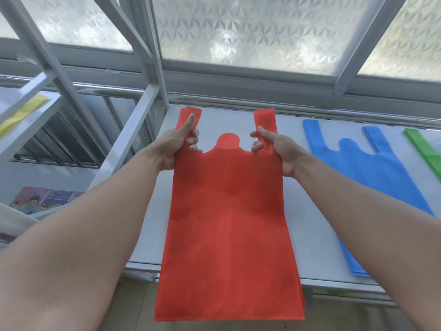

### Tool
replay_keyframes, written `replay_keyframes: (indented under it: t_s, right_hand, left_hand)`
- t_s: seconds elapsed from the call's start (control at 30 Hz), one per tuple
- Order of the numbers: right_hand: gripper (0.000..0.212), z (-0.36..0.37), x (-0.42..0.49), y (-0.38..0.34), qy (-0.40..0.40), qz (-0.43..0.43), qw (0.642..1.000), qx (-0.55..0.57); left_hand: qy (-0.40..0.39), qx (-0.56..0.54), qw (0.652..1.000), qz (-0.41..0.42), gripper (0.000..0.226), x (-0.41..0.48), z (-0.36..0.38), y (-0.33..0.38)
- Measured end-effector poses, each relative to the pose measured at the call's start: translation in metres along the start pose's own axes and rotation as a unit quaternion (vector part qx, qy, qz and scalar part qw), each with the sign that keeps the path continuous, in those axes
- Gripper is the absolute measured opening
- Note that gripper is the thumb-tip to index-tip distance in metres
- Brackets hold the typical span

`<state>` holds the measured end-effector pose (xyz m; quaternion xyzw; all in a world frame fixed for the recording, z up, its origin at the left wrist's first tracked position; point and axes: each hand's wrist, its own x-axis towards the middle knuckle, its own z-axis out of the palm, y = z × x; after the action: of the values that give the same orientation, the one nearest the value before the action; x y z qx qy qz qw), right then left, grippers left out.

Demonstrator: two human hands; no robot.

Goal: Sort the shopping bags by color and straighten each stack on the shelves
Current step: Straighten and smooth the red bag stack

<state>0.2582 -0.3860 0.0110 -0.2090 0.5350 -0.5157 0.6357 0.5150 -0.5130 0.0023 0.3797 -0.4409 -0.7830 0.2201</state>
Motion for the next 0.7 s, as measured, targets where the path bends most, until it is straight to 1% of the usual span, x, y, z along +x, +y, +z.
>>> replay_keyframes:
  t_s: [0.07, 0.1, 0.2, 0.23, 0.3, 0.37, 0.5, 0.53, 0.6, 0.63, 0.7]
  right_hand:
    - [0.029, 0.003, 0.001, 0.003, 0.007, -0.012, 1.0, -0.025]
    - [0.028, 0.005, 0.001, 0.003, 0.003, -0.019, 0.999, -0.03]
    - [0.024, 0.005, 0.001, 0.001, -0.015, -0.054, 0.998, -0.009]
    - [0.025, 0.004, 0.002, -0.001, -0.017, -0.062, 0.998, 0.009]
    - [0.023, 0.003, 0.005, -0.006, -0.009, -0.07, 0.997, 0.02]
    - [0.023, 0.003, 0.007, -0.012, 0.001, -0.067, 0.998, 0.0]
    - [0.03, -0.001, 0.017, -0.022, 0.025, -0.078, 0.996, -0.042]
    - [0.031, -0.002, 0.02, -0.023, 0.036, -0.084, 0.995, -0.045]
    - [0.031, -0.006, 0.025, -0.023, 0.061, -0.092, 0.993, -0.049]
    - [0.032, -0.008, 0.026, -0.022, 0.073, -0.093, 0.992, -0.051]
    - [0.033, -0.011, 0.029, -0.019, 0.091, -0.091, 0.99, -0.055]
  left_hand:
    - [0.005, 0.014, 1.0, -0.021, 0.053, 0.001, 0.002, 0.002]
    - [0.002, 0.008, 1.0, -0.013, 0.05, 0.001, 0.002, 0.003]
    - [-0.003, -0.009, 0.998, 0.067, 0.021, 0.001, 0.001, 0.003]
    - [-0.002, -0.012, 0.997, 0.081, 0.02, 0.0, -0.001, 0.004]
    - [-0.003, -0.007, 0.997, 0.075, 0.025, 0.0, 0.0, 0.006]
    - [0.009, 0.011, 0.998, 0.066, 0.037, 0.001, 0.004, 0.009]
    - [0.047, 0.03, 0.994, 0.092, 0.049, 0.007, 0.012, 0.017]
    - [0.055, 0.041, 0.994, 0.087, 0.053, 0.009, 0.012, 0.017]
    - [0.065, 0.08, 0.994, 0.045, 0.058, 0.008, 0.009, 0.015]
    - [0.065, 0.106, 0.992, 0.015, 0.055, 0.005, 0.007, 0.011]
    - [0.059, 0.161, 0.984, -0.049, 0.038, -0.009, 0.0, 0.003]
